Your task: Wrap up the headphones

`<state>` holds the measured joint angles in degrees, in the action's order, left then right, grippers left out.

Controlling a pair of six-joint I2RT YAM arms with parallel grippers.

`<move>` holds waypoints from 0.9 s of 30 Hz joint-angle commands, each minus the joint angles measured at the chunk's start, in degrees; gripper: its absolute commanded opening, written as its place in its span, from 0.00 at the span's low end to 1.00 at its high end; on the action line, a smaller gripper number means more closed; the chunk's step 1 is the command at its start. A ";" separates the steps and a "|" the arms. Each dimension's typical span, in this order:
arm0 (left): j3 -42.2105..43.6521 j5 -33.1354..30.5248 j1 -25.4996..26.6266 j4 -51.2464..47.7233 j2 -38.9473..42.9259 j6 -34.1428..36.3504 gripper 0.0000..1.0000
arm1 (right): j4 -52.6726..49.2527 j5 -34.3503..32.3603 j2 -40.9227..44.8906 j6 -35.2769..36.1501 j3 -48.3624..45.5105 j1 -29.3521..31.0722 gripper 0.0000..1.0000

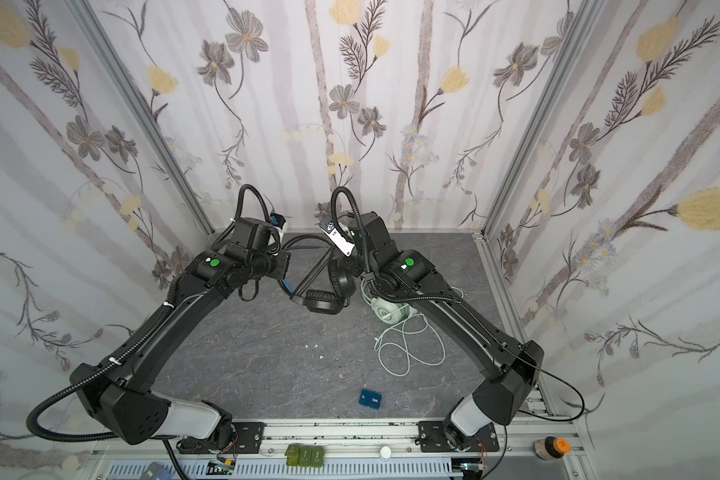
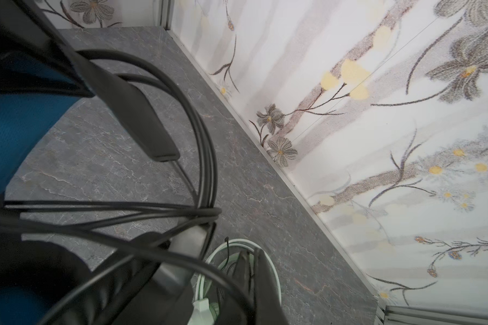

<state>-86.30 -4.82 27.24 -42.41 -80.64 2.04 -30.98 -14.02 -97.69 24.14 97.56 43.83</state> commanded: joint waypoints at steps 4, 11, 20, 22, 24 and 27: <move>-0.80 12.72 0.43 -3.42 2.66 3.34 0.00 | 3.40 -0.64 -1.15 -0.31 0.53 -2.25 0.02; -3.96 17.29 0.79 -3.76 4.65 1.22 0.00 | 7.98 3.65 0.60 -2.08 -3.76 -4.71 0.12; -9.91 19.14 0.81 -4.74 5.59 -0.38 0.00 | 20.99 14.22 6.65 -7.60 -15.19 -8.93 0.21; -11.42 19.44 0.82 -4.47 5.58 -1.04 0.00 | 23.38 15.62 8.02 -8.72 -16.99 -9.64 0.20; -13.07 20.17 0.79 -3.64 5.49 -2.13 0.00 | 26.26 18.42 8.62 -10.65 -18.95 -10.80 0.19; -15.96 22.39 0.79 -1.99 4.88 -4.47 0.00 | 32.07 22.40 9.36 -12.98 -21.79 -11.81 0.20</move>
<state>-100.20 13.82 28.03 -48.34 -75.46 1.26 -7.97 2.87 -88.68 14.63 77.23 32.47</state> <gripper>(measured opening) 0.062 0.198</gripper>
